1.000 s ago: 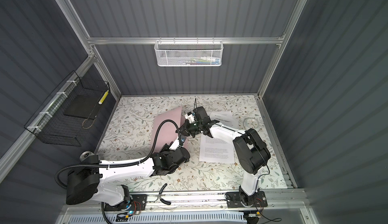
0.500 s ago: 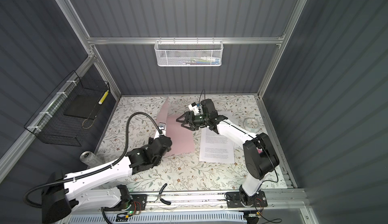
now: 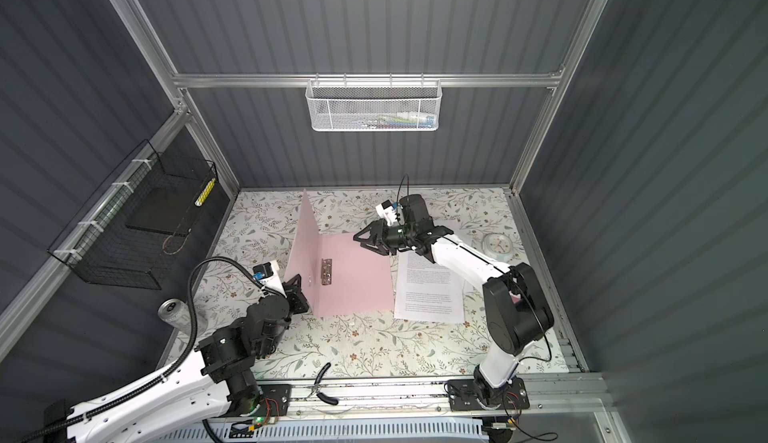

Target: Put the files into the folder

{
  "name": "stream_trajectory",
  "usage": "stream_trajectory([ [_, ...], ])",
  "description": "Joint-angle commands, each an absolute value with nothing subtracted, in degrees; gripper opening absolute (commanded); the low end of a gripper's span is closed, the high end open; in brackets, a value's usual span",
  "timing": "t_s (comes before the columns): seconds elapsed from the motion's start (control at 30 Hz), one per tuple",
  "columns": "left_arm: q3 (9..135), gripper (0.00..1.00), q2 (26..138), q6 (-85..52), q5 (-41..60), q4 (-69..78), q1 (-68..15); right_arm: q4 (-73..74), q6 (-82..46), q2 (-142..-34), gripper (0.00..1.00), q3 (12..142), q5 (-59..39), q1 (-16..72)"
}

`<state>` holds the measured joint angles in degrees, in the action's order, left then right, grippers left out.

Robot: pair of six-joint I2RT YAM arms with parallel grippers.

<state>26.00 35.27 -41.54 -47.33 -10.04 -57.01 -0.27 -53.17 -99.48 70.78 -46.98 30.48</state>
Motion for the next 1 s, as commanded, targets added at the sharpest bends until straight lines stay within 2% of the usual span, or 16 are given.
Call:
stream_trajectory([
  [0.0, 25.2, 0.00, 31.6, -47.6, -49.6, -14.9, -57.2, -3.7, -49.9, -103.9, 0.43, 73.5, -44.1, 33.6],
  [0.27, 27.7, 0.00, 27.8, -55.8, -56.2, -33.2, -57.2, -6.0, -50.0, -111.9, 0.43, 81.9, -41.8, 40.7],
  [0.3, 28.3, 0.09, 27.5, -57.8, -57.7, -36.4, -57.3, -6.1, -50.1, -112.7, 0.43, 82.7, -41.7, 41.3],
  [0.37, 30.3, 0.40, 27.4, -62.9, -61.1, -43.7, -57.2, -6.5, -50.3, -114.5, 0.43, 84.7, -41.4, 42.8],
  [0.4, 31.0, 0.50, 27.5, -65.0, -62.1, -46.7, -57.2, -7.1, -50.2, -115.8, 0.43, 86.2, -41.4, 43.6],
  [0.43, 31.9, 0.54, 27.9, -67.1, -63.5, -49.7, -57.2, -7.9, -50.2, -117.1, 0.43, 87.8, -41.4, 44.4],
  [0.6, 36.9, 0.59, 31.8, -77.2, -67.1, -62.8, -57.2, -11.2, -49.9, -124.2, 0.40, 96.6, -40.7, 47.9],
  [0.73, 39.7, 0.59, 33.4, -73.8, -67.4, -62.8, -57.2, -12.8, -49.4, -129.2, 0.39, 103.5, -39.8, 49.6],
  [0.97, 46.0, 0.59, 36.1, -60.1, -64.8, -55.0, -57.2, -16.3, -50.0, -135.9, 0.34, 113.0, -38.1, 50.8],
])
